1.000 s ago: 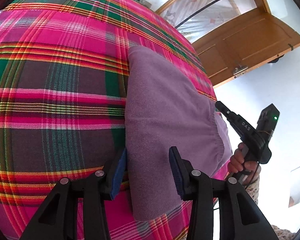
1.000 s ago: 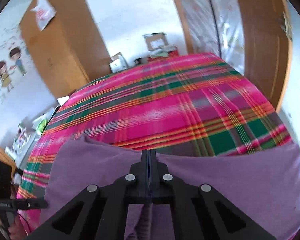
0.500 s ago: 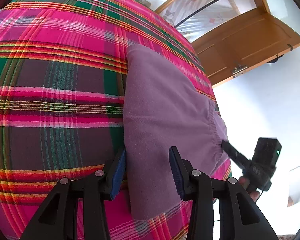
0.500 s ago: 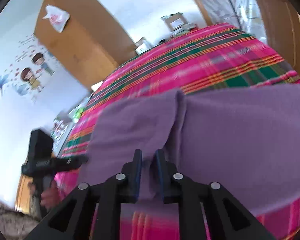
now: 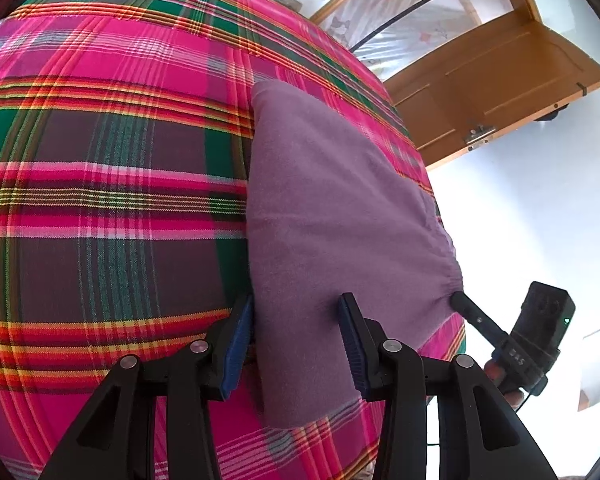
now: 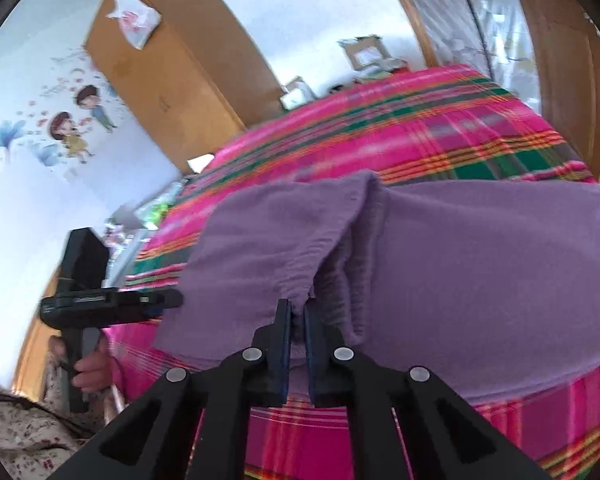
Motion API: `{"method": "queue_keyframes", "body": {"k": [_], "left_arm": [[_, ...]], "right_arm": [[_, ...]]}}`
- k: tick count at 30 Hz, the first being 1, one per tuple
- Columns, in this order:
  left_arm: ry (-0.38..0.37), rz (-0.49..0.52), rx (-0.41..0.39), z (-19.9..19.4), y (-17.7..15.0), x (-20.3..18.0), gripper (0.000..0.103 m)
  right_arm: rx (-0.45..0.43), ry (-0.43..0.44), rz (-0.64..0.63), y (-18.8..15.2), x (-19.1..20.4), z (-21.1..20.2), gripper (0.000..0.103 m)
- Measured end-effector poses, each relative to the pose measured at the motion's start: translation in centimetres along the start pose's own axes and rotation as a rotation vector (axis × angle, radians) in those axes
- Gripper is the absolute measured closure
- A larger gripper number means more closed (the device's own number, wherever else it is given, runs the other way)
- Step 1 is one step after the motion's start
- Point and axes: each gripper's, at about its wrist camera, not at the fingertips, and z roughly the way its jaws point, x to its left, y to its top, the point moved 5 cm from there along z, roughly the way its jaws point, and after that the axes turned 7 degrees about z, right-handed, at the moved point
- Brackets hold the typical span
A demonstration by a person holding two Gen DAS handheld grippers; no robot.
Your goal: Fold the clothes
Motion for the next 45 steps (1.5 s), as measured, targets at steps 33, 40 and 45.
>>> {"method": "queue_keyframes", "body": {"k": [33,40,45], "left_arm": [[-0.012,0.036,0.004,-2.3,0.4,1.5,0.057],[0.007,0.016,0.024,-1.8,2.7,3.0,0.055],[-0.010,0.004,0.054,-0.9,4.8,3.6,0.055]], "right_arm": [[-0.217,-0.355,-0.312,-2.4,9.2,0.5,0.069],[-0.247,-0.383,-0.416,-3.7,12.7,1.4,0.064],[-0.135,-0.228,-0.442,-5.3,15.5,4.4,0.056]]}}
